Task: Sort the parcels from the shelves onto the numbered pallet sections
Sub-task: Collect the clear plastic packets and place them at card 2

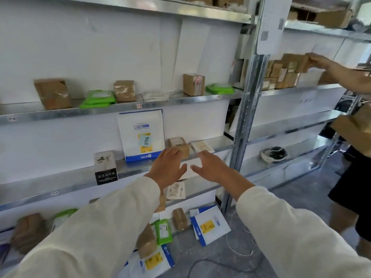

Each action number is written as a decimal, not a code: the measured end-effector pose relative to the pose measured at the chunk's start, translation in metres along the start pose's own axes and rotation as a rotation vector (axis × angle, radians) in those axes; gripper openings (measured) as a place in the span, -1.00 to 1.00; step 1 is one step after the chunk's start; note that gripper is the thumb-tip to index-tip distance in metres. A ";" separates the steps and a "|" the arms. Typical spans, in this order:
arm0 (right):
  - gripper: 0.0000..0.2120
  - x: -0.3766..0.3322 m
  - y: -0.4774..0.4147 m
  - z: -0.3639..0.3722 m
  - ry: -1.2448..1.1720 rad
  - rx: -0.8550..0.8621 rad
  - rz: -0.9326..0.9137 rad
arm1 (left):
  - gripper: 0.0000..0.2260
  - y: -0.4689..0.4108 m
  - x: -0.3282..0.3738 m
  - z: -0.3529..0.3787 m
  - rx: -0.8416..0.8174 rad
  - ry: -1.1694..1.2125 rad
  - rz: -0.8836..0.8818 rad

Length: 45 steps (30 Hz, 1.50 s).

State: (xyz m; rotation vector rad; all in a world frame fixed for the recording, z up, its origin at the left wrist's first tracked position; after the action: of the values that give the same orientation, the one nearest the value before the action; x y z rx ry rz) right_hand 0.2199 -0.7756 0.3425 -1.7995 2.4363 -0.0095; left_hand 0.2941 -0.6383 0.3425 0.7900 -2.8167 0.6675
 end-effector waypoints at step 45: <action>-0.42 -0.012 -0.519 -0.064 -0.019 0.163 -0.231 | -0.65 -0.334 -0.259 -0.052 0.308 -0.069 -0.890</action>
State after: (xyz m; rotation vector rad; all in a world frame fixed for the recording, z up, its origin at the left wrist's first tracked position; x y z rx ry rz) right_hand 0.7118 -0.9218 0.4443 -1.9831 2.1320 -0.2032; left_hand 0.6905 -0.7506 0.4510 1.9440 -2.0568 0.8855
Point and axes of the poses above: each hand's wrist, its own y-axis away from the middle knuckle, its own z-axis out of the palm, x = y × z, the point moved 3 cm from there along -y, towards the middle knuckle, and after that the axes turned 12 degrees about y, right-handed, at the moved point
